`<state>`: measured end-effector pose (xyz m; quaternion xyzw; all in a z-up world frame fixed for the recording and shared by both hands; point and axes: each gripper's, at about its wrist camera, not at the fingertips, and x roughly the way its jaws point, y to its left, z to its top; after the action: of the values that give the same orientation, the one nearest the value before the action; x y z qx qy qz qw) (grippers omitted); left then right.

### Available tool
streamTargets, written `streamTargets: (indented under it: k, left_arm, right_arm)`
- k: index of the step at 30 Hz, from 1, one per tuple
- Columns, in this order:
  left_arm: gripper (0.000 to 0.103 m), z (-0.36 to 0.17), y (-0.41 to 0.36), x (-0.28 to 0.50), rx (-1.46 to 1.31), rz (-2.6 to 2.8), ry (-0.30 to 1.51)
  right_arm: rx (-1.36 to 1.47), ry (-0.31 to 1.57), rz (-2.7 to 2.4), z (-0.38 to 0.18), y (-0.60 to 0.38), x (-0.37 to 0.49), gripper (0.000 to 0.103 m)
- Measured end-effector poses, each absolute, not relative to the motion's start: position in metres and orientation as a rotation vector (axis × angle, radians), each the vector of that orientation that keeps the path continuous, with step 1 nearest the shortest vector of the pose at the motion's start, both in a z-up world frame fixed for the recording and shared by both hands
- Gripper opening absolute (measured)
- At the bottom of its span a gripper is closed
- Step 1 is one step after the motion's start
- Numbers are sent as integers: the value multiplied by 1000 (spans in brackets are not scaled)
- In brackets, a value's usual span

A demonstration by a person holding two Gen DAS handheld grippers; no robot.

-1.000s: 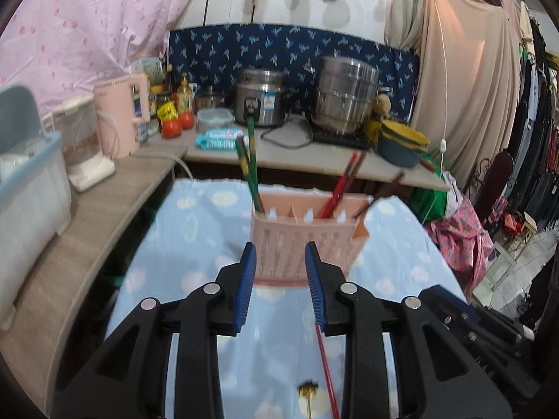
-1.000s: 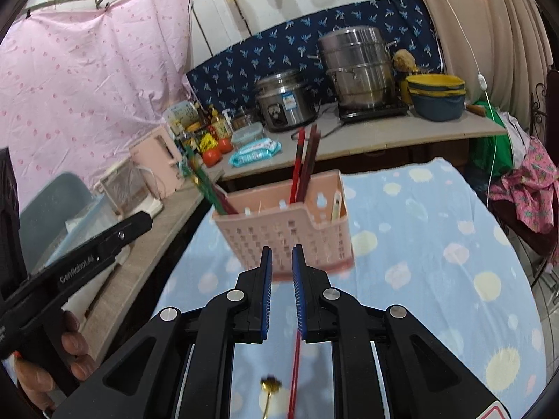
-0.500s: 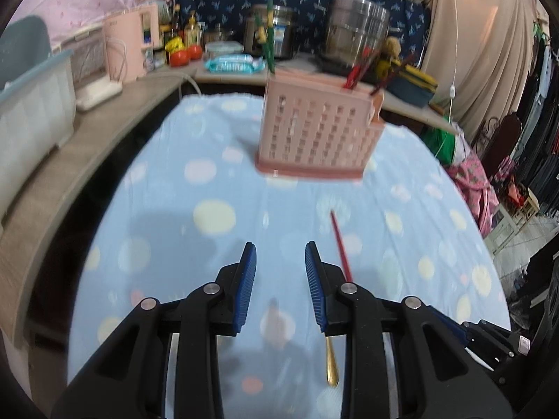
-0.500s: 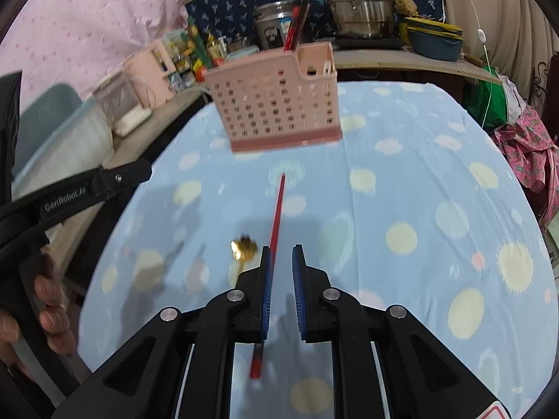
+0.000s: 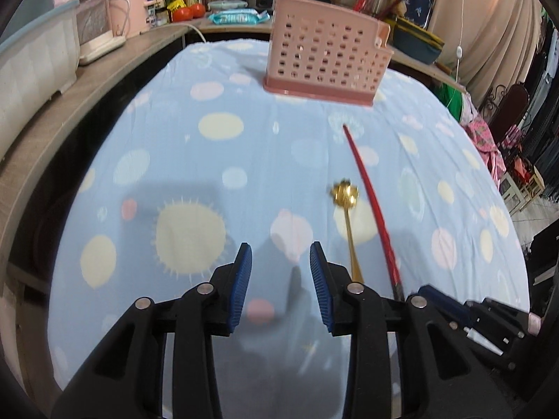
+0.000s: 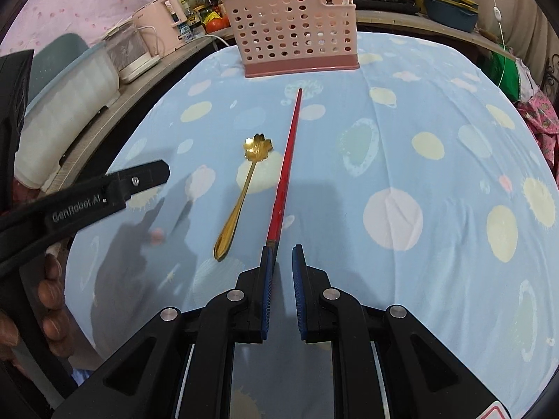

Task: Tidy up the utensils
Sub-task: 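Move the right tool to the red chopstick while the left tool approaches the gold spoon, then grasp the red chopstick with the right tool while the left tool grasps the gold spoon's handle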

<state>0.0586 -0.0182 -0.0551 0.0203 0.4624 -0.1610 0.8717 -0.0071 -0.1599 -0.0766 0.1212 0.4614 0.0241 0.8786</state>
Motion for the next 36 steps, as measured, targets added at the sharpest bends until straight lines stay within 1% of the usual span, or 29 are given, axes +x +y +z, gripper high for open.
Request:
streamTargets:
  k: [1,3,8,10,12,20,23,26,32,34,35,36]
  left_arm:
    - [36,-57,-18,57,44,-337,971]
    - [44,-61,-18,53,51,-335,978]
    - [45,-64,-21,49,64,-345,986]
    - [47,-65,-22,49,67,-348,992]
    - [51,-67,-24,48,73,-350,994]
    - [52,-68,-28,46,81,-364,999]
    - [52,-69,-30,45,82,-367,1003]
    - [52,-70,-32,44,85,-375,1005]
    - [53,-71,-38,41,95,-394,1009]
    - [55,-71,-42,38,98,-403,1010]
    - [58,-71,-43,38,100,-405,1010]
    - [59,-71,-45,37,102,-410,1009]
  right_arm:
    - [251,962,53,-76,-160,-7,13]
    - [243,963,58,-75,-156,-7,13]
    - [241,976,62,-80,-153,-4,14]
    - [235,976,61,-81,-152,-3,18]
    - [230,976,59,-82,-151,-2,19]
    - [211,975,58,-85,-150,-1,19]
    - [200,972,51,-87,-150,-1,15]
    - [218,971,42,-87,-155,-1,8]
    - [240,963,19,-87,-165,-3,7]
    - [251,960,5,-87,-169,-4,7]
    - [258,959,-2,-87,-172,-5,7]
    - [263,959,-6,-86,-175,-6,7]
